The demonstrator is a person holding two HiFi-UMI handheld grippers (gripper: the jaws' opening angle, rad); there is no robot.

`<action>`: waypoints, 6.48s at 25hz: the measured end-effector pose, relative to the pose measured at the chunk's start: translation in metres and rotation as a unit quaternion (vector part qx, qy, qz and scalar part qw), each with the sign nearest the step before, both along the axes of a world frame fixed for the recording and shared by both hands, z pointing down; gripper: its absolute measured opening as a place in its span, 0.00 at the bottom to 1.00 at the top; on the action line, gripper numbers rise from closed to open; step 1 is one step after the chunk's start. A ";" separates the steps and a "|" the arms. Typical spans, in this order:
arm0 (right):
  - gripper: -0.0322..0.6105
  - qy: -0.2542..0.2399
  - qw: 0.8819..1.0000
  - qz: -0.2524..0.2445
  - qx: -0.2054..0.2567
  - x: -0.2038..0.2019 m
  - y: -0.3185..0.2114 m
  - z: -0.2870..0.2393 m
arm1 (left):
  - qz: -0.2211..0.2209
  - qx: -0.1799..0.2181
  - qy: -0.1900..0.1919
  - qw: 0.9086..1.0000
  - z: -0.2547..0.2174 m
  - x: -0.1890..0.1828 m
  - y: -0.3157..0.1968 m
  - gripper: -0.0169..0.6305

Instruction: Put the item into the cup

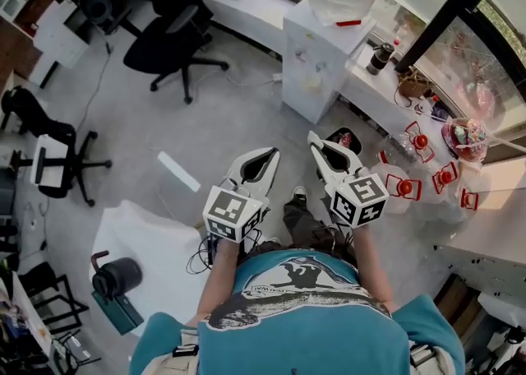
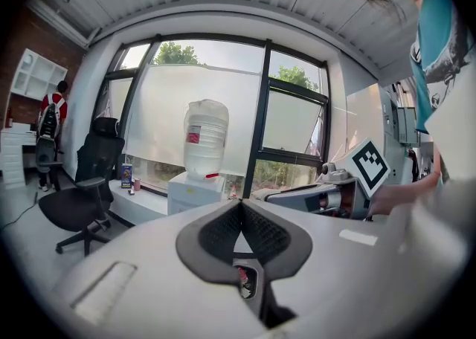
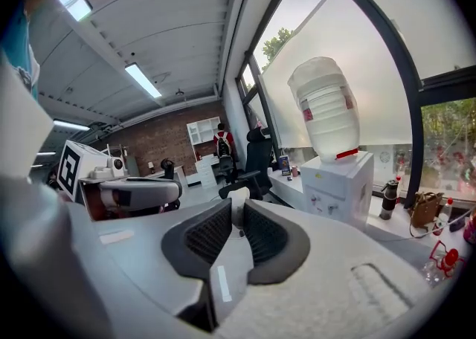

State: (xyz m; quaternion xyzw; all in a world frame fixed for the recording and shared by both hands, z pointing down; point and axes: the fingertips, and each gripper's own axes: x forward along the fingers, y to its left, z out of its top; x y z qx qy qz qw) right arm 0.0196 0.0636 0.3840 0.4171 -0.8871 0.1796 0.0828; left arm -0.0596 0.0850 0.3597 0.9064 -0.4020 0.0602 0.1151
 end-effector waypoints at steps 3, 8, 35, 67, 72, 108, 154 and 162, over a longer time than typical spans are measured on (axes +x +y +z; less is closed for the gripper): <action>0.13 -0.003 1.000 -0.004 0.000 0.012 -0.039 -0.001 | 0.001 0.001 -0.005 1.000 -0.002 0.016 -0.034 0.05; 0.13 -0.013 1.000 -0.012 -0.005 0.025 -0.087 0.004 | 0.000 0.000 -0.020 1.000 -0.001 0.036 -0.079 0.05; 0.13 -0.051 0.996 0.039 -0.069 0.055 -0.172 0.054 | 0.055 -0.034 -0.099 0.993 0.020 0.071 -0.167 0.05; 0.13 0.061 0.968 0.180 -0.166 0.040 -0.317 0.234 | 0.237 -0.027 -0.088 0.967 0.123 0.022 -0.333 0.05; 0.13 0.043 0.957 0.218 -0.184 0.052 -0.331 0.265 | 0.233 -0.030 -0.087 0.968 0.140 0.026 -0.342 0.05; 0.14 -0.058 0.919 0.293 -0.258 0.085 -0.392 0.402 | 0.212 -0.070 -0.093 0.970 0.235 0.056 -0.341 0.05; 0.18 -0.047 0.977 0.179 -0.107 0.077 -0.326 0.196 | 0.227 -0.042 -0.133 0.964 0.168 0.048 -0.339 0.06; 0.16 -0.035 0.984 0.166 -0.054 0.065 -0.321 0.132 | 0.243 -0.022 -0.139 0.960 0.133 0.040 -0.329 0.07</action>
